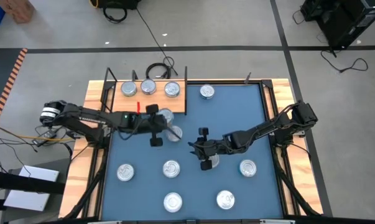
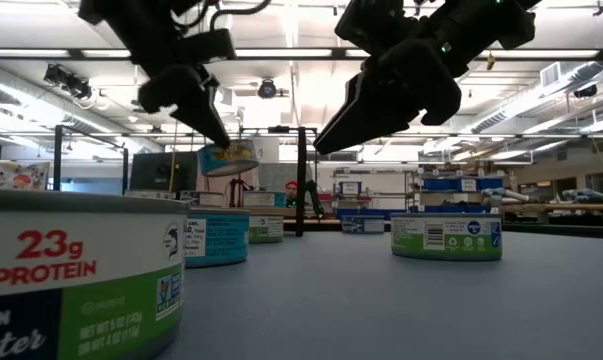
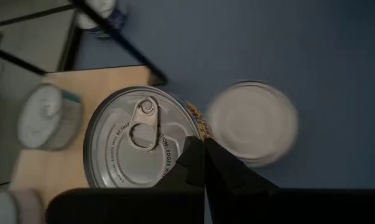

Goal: Stack canned seafood by type on shelf
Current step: Put the yellow blue tuna can on the shelf aligned with the other yellow tuna can

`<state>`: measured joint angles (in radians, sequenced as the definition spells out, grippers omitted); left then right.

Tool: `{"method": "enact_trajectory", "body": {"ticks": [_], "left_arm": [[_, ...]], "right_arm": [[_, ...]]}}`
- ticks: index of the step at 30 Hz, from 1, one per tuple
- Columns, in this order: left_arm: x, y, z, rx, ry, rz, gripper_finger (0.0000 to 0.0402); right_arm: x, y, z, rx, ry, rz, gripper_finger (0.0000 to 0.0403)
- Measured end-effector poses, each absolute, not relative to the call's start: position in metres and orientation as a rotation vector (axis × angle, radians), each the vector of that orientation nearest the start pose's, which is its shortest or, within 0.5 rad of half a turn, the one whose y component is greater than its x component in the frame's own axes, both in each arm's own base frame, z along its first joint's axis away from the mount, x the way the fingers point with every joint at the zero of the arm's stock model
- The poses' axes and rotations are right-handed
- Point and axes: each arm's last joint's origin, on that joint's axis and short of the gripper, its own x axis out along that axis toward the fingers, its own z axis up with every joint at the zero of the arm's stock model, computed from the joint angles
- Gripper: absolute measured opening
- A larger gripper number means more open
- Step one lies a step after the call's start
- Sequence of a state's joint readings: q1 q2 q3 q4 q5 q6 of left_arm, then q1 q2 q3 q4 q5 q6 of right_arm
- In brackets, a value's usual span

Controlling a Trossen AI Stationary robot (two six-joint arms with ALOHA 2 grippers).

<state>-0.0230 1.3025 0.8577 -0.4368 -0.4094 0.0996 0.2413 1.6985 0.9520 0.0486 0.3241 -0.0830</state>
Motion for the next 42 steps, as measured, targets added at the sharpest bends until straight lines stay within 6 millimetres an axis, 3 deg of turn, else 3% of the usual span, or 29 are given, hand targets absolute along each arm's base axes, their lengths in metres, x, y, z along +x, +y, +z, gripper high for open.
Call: {"method": "enact_trajectory", "body": {"ticks": [8,16,23,29,42], "left_arm": [[0.263,0.04,0.233,0.282,0.865,0.356,0.0],[0.279,0.068,0.21,0.279,0.918,0.354,0.0],[0.296,0.093,0.206,0.28,0.943,0.373,0.0],[0.308,0.105,0.206,0.246,0.963,0.339,0.0],[0.305,0.122,0.204,0.206,0.983,0.365,0.0]], "right_arm": [[0.34,0.07,0.182,-0.277,0.677,-0.061,0.0152],[0.34,0.069,0.181,-0.277,0.683,-0.064,0.0152],[0.34,0.069,0.181,-0.286,0.687,-0.061,0.0151],[0.339,0.068,0.18,-0.291,0.707,-0.06,0.0151],[0.338,0.068,0.179,-0.286,0.716,-0.062,0.0151]]}}
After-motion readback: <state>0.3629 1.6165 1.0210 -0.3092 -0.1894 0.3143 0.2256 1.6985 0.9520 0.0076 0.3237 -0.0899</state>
